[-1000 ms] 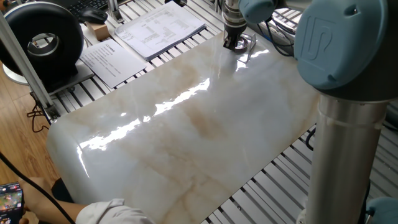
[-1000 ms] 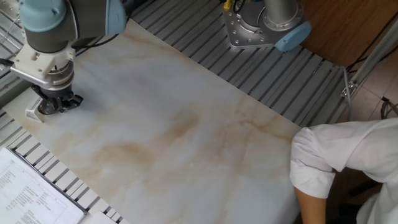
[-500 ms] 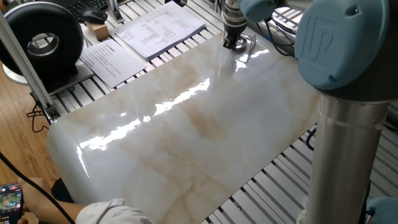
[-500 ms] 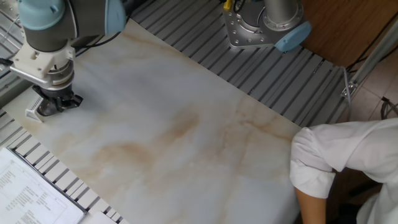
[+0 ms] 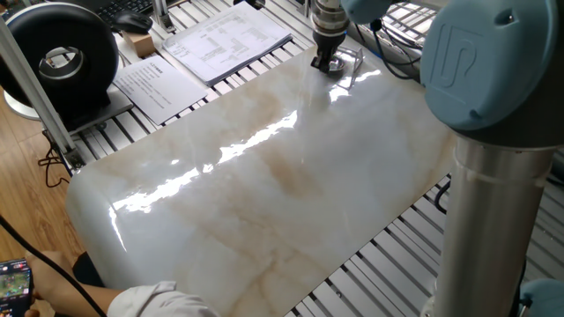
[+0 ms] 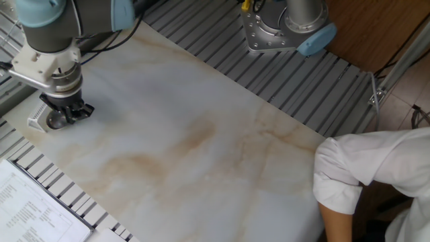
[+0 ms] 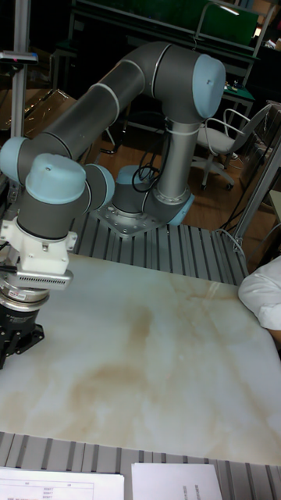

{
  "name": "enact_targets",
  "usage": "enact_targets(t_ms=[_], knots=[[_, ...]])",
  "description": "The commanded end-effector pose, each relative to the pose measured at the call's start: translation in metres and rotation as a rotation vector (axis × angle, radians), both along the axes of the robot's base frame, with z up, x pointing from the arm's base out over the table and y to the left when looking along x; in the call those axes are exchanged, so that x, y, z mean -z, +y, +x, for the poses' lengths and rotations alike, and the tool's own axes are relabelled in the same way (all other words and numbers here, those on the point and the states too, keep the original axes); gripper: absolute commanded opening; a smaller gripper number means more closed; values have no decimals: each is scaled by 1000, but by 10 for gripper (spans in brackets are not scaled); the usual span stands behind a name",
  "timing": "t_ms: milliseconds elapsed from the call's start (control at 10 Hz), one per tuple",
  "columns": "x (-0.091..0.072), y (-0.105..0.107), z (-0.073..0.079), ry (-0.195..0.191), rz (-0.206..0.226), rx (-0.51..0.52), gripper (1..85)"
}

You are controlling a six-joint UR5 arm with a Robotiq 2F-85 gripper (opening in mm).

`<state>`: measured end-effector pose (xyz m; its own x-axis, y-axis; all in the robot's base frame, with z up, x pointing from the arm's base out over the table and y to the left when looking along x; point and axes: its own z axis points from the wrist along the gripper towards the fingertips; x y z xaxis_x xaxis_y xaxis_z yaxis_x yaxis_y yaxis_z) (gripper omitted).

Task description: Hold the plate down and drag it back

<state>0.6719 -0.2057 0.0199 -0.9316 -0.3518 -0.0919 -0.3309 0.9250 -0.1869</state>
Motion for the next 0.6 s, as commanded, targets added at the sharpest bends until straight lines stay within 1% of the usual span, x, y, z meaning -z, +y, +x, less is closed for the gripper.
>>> enact_targets(t_ms=[0,100,200,300,400,500], knots=[[-11,20,-1,3,48,31,10],[-15,23,-2,10,75,31,10],[-15,36,-6,26,130,52,10],[-15,63,-13,55,240,88,10],[-16,71,-15,65,271,86,10],[-16,77,-18,75,293,87,10]])
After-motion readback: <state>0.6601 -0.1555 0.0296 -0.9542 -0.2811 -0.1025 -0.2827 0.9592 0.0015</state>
